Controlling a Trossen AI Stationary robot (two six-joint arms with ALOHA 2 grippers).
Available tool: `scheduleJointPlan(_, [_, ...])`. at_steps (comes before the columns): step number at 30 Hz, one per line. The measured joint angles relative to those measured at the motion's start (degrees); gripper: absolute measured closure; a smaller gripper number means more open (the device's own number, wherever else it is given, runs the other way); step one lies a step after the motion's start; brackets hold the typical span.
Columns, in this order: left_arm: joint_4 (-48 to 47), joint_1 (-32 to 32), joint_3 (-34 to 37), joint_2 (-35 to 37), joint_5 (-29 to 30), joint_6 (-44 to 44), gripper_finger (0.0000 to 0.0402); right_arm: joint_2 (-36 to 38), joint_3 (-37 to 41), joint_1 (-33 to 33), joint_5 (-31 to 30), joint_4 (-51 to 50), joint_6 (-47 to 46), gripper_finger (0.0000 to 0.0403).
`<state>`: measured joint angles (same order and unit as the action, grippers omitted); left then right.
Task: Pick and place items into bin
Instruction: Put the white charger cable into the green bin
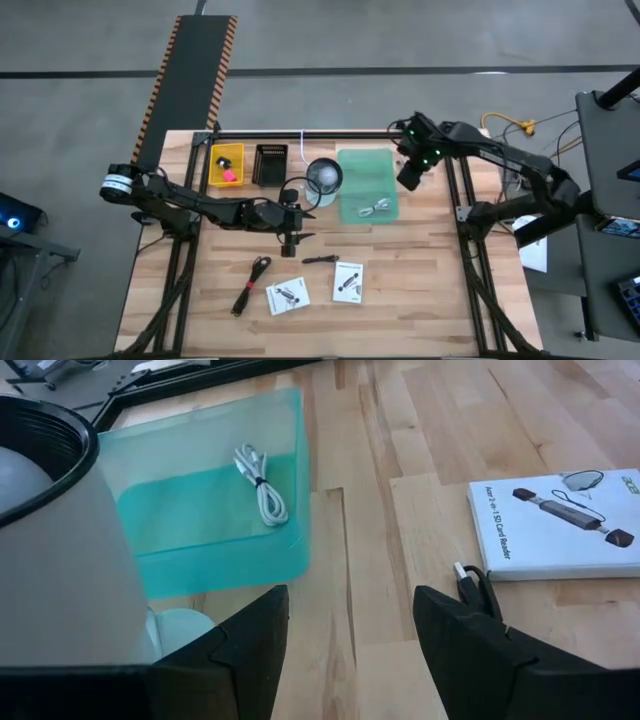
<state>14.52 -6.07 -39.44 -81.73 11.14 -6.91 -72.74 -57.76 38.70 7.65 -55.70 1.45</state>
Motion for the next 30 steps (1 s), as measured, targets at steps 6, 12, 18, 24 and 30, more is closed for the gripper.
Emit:
scheduleJointPlan(6, [0.0,0.0,0.0,0.0,0.1,0.0,0.0202,6.4,0.1,-8.2,-1.5,6.6,0.0,0.0394])
scheduleJointPlan(12, [0.0,0.0,0.0,0.0,0.1,0.0,0.0202,6.6,0.2,-13.9,-1.7,13.7,0.0,0.0394])
scheduleJointPlan(18, [0.0,0.0,0.2,0.0,0.1,0.0,0.0202,2.0,0.3,-16.3,-1.7,16.1,0.2,0.0394])
scheduleJointPlan(24, [0.0,0.0,0.2,0.0,0.1,0.0,0.0202,-3.5,0.3,-16.9,-1.6,16.0,0.2,0.0394])
scheduleJointPlan(30, [0.0,0.0,0.2,0.0,0.1,0.0,0.0202,-7.1,0.3,-19.3,-1.0,17.1,0.7,0.0394])
